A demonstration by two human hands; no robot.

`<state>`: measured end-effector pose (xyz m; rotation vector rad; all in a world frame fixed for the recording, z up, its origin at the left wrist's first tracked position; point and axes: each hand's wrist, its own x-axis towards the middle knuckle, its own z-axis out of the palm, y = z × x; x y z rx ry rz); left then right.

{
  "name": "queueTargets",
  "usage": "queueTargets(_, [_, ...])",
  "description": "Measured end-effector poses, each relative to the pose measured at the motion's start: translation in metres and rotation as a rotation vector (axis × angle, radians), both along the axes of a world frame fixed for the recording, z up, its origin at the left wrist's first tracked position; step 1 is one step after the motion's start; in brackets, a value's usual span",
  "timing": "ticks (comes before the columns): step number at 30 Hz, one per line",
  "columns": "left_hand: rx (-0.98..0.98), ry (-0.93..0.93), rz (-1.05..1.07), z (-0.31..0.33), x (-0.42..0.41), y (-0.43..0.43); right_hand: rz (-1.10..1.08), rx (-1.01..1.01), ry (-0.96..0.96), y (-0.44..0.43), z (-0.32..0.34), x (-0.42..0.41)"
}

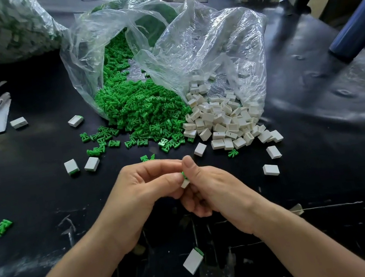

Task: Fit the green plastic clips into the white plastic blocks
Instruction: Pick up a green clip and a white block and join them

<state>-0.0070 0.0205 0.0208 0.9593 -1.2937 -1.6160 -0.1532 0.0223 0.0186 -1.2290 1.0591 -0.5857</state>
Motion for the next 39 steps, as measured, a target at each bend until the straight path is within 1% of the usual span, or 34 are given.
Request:
queueTargets(5, [-0.002,0.021,-0.022,0.004,0.001,0.0,-0.019,-0.026,-0.029,-0.001,-0.001,-0.004])
queueTargets(8, [0.03,0.008,0.007,0.003,0.0,0.0,-0.011,-0.075,0.016,0.0,-0.004,-0.002])
queueTargets(12, [0.102,0.033,-0.006,0.002,0.0,0.0,-0.03,-0.149,0.098,0.002,-0.008,-0.001])
queueTargets(18, [0.117,0.039,0.051,0.0,-0.001,0.003,-0.023,-0.234,0.177,0.0,-0.015,-0.001])
queueTargets(24, [0.197,0.092,0.105,-0.001,-0.003,0.004,-0.042,-0.298,0.202,0.001,-0.017,0.003])
queueTargets(26, [0.199,0.095,0.102,-0.001,-0.003,0.004,-0.04,-0.304,0.203,0.002,-0.018,0.002])
queueTargets(30, [0.165,0.088,0.045,0.0,-0.002,0.003,-0.069,-0.255,0.178,0.001,-0.017,0.0])
queueTargets(32, [0.166,0.085,0.046,0.0,-0.001,0.002,-0.058,-0.276,0.227,0.001,-0.014,-0.001])
queueTargets(34, [0.168,0.044,0.089,-0.001,0.0,0.001,-0.053,-0.325,0.302,0.0,-0.01,-0.003])
queueTargets(37, [0.139,-0.064,0.134,0.0,0.002,0.0,-0.167,-0.448,0.436,-0.006,-0.007,-0.011])
queueTargets(39, [0.128,-0.128,0.073,0.003,0.003,0.001,-0.265,-0.548,0.553,-0.013,-0.009,-0.018])
